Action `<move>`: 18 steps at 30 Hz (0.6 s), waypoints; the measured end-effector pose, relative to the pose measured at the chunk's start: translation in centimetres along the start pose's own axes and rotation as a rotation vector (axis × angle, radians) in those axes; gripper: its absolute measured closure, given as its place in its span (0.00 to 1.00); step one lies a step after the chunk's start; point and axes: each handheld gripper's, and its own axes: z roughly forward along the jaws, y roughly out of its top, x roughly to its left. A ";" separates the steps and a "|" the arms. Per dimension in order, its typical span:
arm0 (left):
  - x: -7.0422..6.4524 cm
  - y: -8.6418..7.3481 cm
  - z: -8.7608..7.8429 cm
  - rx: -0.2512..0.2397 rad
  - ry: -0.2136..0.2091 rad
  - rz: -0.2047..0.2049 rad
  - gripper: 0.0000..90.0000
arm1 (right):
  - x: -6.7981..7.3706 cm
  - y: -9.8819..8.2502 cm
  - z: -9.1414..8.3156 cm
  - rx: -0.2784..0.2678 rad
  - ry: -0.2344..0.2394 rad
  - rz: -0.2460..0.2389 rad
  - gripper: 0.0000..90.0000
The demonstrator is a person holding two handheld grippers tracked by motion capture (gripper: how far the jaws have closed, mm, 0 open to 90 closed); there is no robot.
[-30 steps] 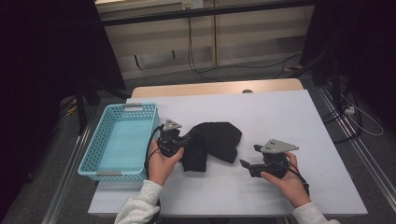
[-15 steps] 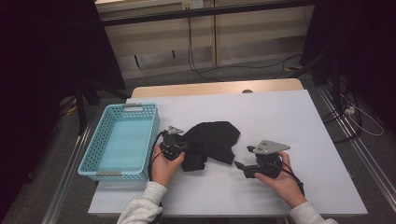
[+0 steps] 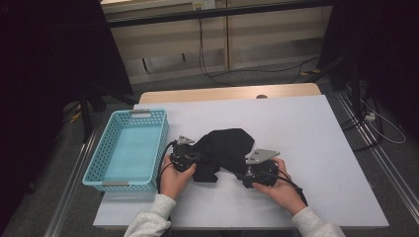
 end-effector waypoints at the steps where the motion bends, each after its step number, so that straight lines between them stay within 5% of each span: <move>1: 0.0 0.0 0.0 0.003 -0.002 0.005 0.93 | 0.0 0.0 0.2 0.021 -0.008 0.000 0.56; 4: -0.2 -0.2 -0.1 -0.001 -0.018 0.006 0.93 | -0.3 0.2 0.5 0.017 0.006 0.010 0.84; 6: -0.3 -0.2 -0.1 0.005 -0.031 0.009 0.93 | -0.6 0.5 0.3 0.008 0.000 0.023 0.94; 11: -1.1 -0.3 -0.2 0.020 -0.057 0.037 0.93 | -1.9 1.3 -0.3 -0.058 -0.024 0.060 0.97; 15: -2.7 -0.3 -0.1 0.053 -0.127 0.082 0.93 | -3.0 2.1 -1.1 -0.129 -0.053 0.093 0.98; 18: -4.2 -0.6 0.1 0.081 -0.199 0.104 0.93 | -3.6 2.2 -0.8 -0.125 -0.058 0.098 0.98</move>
